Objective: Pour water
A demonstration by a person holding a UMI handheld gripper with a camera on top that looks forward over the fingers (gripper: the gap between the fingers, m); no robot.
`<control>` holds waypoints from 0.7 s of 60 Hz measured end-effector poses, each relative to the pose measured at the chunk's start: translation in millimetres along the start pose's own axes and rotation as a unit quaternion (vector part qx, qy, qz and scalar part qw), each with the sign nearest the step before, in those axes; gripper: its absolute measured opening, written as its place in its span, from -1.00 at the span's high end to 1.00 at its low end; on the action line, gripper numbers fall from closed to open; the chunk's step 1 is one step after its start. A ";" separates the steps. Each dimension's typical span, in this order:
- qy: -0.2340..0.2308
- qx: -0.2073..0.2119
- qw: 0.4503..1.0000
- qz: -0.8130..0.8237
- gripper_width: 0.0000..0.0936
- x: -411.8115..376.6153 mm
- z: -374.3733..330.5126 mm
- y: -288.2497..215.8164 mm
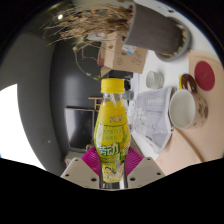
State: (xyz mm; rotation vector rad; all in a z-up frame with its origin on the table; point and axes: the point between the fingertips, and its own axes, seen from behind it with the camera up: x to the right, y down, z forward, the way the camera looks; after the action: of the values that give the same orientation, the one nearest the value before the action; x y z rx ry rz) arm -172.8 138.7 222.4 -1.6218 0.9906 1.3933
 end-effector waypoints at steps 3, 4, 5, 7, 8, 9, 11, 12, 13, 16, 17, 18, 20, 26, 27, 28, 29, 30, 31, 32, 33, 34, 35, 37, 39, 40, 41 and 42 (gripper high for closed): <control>0.010 0.009 0.996 -0.093 0.42 -13.3 -8.9 -14.1; 0.015 0.012 0.992 -0.124 0.43 -16.7 -11.5 -19.1; 0.019 0.018 0.988 -0.155 0.43 -18.8 -11.6 -24.1; 0.031 0.029 0.975 -0.218 0.43 -26.1 -17.1 -36.4; 0.037 0.036 0.967 -0.248 0.42 -30.1 -20.3 -43.3; 0.042 0.044 0.959 -0.278 0.42 -34.2 -23.7 -50.1; 0.047 0.057 0.941 -0.329 0.42 -43.2 -31.7 -65.4; 0.051 0.063 0.932 -0.354 0.42 -46.7 -35.0 -71.5; 0.055 0.069 0.922 -0.376 0.42 -49.4 -38.0 -77.8; 0.067 0.085 0.895 -0.432 0.42 -55.0 -46.1 -95.9; 0.068 0.091 0.886 -0.449 0.42 -62.3 -57.7 -102.4; 0.073 0.097 0.879 -0.461 0.42 -58.7 -53.5 -112.5; 0.085 0.107 0.862 -0.488 0.42 -57.0 -58.0 -127.2; 0.134 0.123 0.814 -0.552 0.42 -35.0 -74.1 -169.1; 0.142 0.123 0.807 -0.559 0.42 -29.3 -75.6 -175.7; 0.150 0.124 0.801 -0.566 0.42 -23.5 -77.5 -181.5; 0.158 0.124 0.794 -0.573 0.42 -17.2 -79.2 -187.4; 0.164 0.126 0.788 -0.580 0.42 -7.9 -83.0 -190.4; 0.170 0.125 0.783 -0.585 0.42 -1.5 -84.3 -197.6; 0.178 0.123 0.778 -0.590 0.42 5.2 -85.3 -202.2; 0.185 0.121 0.773 -0.595 0.42 12.9 -86.6 -206.4; 0.193 0.119 0.769 -0.598 0.42 21.2 -87.6 -210.3; 0.200 0.116 0.765 -0.601 0.42 29.6 -88.1 -214.0; 0.211 0.112 0.759 -0.605 0.42 49.0 -90.8 -215.0; 0.219 0.104 0.758 -0.605 0.42 62.1 -91.6 -220.3; 0.223 0.100 0.758 -0.605 0.42 69.7 -91.5 -221.5; 0.227 0.095 0.758 -0.604 0.42 77.3 -91.5 -222.0; 0.230 0.091 0.759 -0.602 0.42 84.2 -91.5 -222.4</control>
State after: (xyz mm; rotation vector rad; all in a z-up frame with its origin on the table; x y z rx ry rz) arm 75.0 139.1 162.8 -1.8812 0.1151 0.0065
